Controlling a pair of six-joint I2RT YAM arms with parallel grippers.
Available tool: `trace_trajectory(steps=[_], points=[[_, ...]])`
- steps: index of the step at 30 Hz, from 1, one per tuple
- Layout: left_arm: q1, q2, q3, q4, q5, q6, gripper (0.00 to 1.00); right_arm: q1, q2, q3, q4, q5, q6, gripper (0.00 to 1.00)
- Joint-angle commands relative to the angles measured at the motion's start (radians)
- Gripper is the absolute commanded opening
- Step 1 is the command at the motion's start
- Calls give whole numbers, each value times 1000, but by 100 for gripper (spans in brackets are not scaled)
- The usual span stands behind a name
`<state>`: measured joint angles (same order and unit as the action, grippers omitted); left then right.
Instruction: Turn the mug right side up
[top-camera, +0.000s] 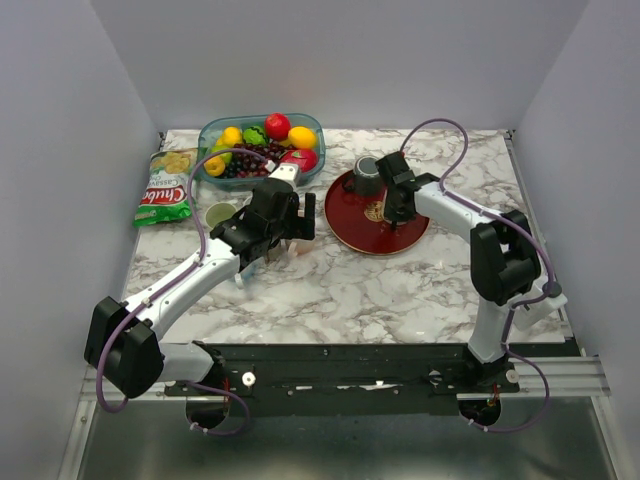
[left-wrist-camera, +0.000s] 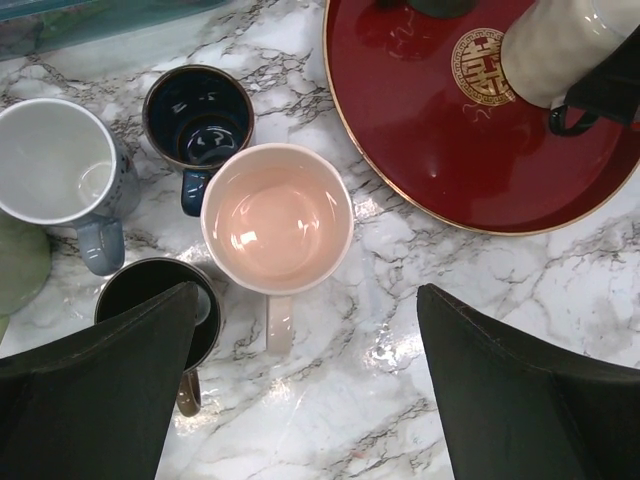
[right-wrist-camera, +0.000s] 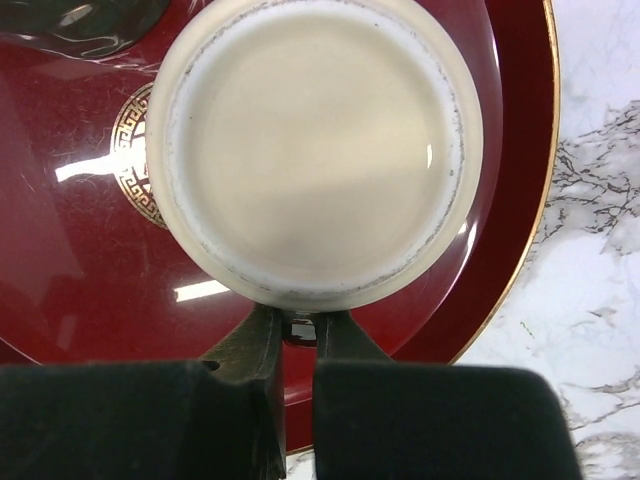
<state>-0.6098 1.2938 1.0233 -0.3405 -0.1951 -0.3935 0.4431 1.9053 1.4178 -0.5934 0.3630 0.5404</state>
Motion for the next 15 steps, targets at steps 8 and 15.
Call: trace_trajectory(steps=[8, 15], points=[[30, -57, 55, 51, 107, 15, 99, -3, -259, 58, 63, -109, -42, 0], [74, -109, 116, 144, 320, -10, 99, -3, -440, 115, 262, -355, -85, 1]])
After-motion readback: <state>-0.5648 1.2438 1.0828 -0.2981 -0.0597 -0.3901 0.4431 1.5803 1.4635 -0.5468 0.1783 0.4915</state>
